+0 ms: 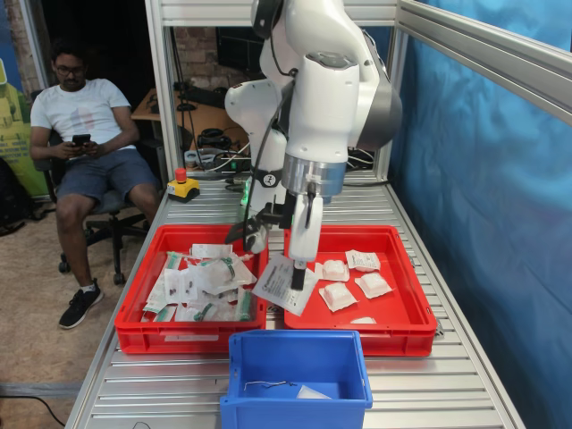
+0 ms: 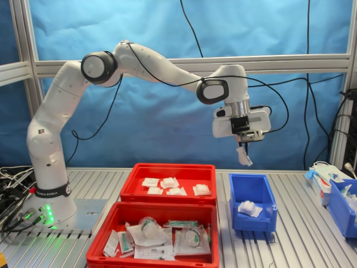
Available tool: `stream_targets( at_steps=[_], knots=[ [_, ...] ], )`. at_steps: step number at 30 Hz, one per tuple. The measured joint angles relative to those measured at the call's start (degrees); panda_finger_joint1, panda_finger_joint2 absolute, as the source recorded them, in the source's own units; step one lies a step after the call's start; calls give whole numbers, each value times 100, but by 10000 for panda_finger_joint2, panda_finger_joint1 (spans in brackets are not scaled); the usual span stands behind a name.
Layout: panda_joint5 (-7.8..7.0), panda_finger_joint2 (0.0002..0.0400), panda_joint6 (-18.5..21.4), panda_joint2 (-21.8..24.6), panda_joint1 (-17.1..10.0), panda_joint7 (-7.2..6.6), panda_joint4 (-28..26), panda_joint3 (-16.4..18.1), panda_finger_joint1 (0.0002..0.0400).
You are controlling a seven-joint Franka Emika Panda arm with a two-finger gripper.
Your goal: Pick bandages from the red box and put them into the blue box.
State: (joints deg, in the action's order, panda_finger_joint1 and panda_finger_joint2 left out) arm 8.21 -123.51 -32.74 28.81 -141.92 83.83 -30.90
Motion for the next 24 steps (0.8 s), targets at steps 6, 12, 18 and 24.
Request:
stream_targets(
  at_steps=[6,12,18,24],
  knots=[
    [14,41,-12,-188,0,0,-177,0,41],
    [21,41,-40,-305,0,0,-282,0,41],
    [25,41,-48,-328,0,0,-317,0,41],
    [26,41,-87,-333,0,0,-349,-4,41]
  ],
)
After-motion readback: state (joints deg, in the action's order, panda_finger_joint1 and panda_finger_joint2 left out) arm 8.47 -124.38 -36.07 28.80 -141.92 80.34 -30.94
